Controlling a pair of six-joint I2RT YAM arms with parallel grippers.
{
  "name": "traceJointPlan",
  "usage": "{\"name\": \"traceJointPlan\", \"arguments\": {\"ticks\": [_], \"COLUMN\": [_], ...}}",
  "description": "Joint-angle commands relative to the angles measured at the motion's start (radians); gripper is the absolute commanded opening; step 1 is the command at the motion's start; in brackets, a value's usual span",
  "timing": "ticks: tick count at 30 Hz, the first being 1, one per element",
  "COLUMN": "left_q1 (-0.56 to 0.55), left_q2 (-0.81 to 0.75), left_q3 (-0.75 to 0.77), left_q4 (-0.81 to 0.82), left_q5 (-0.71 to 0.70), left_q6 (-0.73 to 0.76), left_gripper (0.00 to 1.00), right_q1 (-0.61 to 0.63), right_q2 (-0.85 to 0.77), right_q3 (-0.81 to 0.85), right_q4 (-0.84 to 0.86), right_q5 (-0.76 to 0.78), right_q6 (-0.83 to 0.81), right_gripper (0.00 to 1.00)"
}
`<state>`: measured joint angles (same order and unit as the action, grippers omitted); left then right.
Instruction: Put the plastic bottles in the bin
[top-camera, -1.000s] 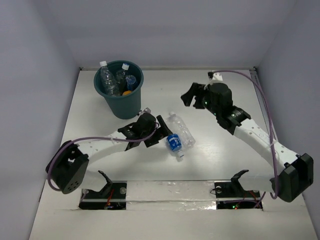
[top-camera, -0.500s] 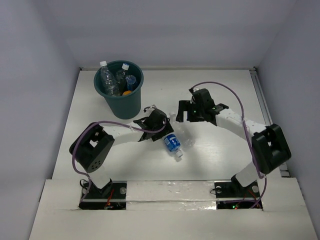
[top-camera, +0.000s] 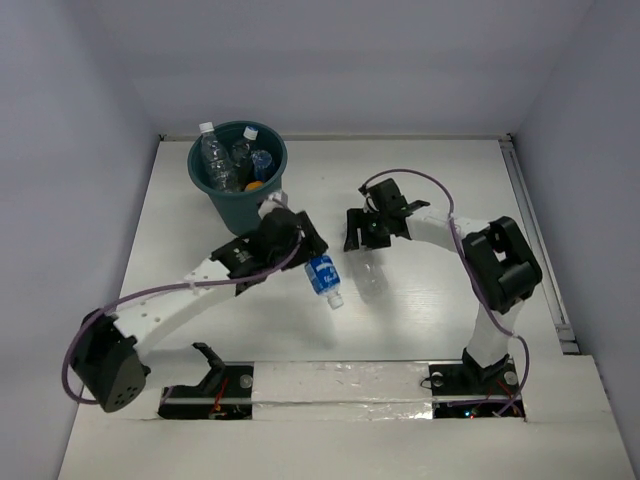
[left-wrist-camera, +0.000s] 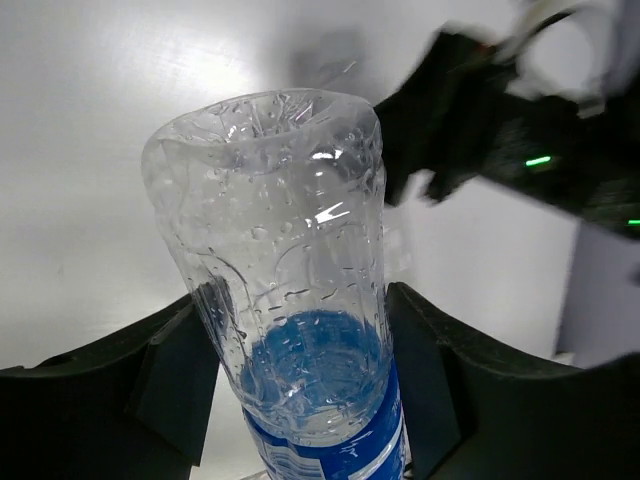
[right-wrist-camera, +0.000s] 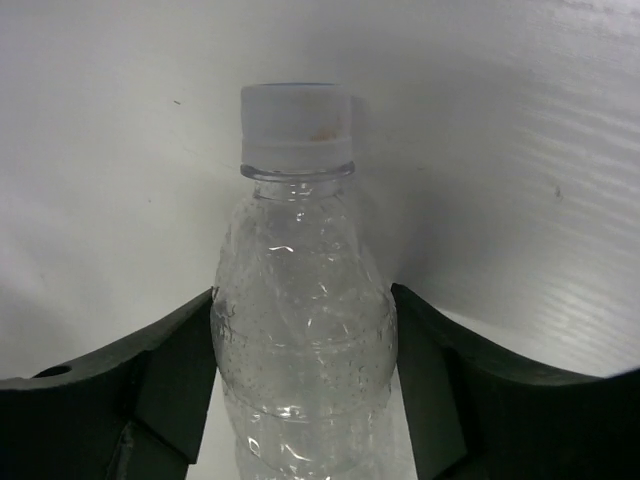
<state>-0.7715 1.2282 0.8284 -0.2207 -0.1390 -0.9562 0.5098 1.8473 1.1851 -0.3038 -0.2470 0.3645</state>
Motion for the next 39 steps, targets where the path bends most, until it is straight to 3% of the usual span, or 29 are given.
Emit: {"name": "traceJointPlan", "arguments": {"ticks": [1,6,9,11,14,19,24,25,28,31,32,39], "left_q1": [0.043,0.317,0.389,0.417,0.460,0.469,0.469,0.469,0.469,0.469,0.469,0.469], "left_q2": [-0.094,-0.061,0.037,0.092,0.203,0.306,0.306,0.297,0.272,0.258,0.252,0.133], "left_q3": [0.190,0.544,0.794,0.933,1.047,1.026,0.859,0.824,0.724,0.713,0.725,0.828], "left_q4": [-0.141,-0.221,-0.270,-0.278,-0.273,-0.168,-0.036,-0.011,0.040,0.018,0.000,-0.100], "left_q5": [-0.057,-0.042,-0.112,-0.235,-0.349,-0.511,-0.570,-0.567,-0.544,-0.498,-0.484,-0.334], "left_q6": [0.118,0.325,0.416,0.511,0.597,0.715,0.786,0.784,0.768,0.734,0.723,0.617], "left_gripper": [0.45,0.44,0.43,0.43,0.43,0.44,0.51,0.56,0.82,0.90,0.98,0.99], "right_q1": [-0.005,-0.005,-0.005,-0.005,-0.005,-0.005,-0.005,-0.005,0.004,0.042,0.055,0.147], "right_q2": [-0.008,-0.126,-0.241,-0.313,-0.393,-0.493,-0.533,-0.531,-0.496,-0.427,-0.381,-0.147], "right_q3": [0.019,-0.044,-0.074,-0.096,-0.107,-0.085,0.022,0.075,0.199,0.301,0.367,0.598], "right_q4": [0.003,0.055,0.087,0.098,0.104,0.114,0.144,0.153,0.206,0.259,0.275,0.474], "right_q5": [-0.020,-0.005,-0.014,-0.021,-0.028,-0.035,-0.049,-0.054,-0.052,-0.020,-0.009,0.109], "right_q6": [0.008,0.049,0.076,0.099,0.123,0.158,0.200,0.221,0.273,0.309,0.317,0.427], "right_gripper": [0.66,0.54,0.53,0.53,0.53,0.54,0.53,0.54,0.54,0.54,0.54,0.54]}}
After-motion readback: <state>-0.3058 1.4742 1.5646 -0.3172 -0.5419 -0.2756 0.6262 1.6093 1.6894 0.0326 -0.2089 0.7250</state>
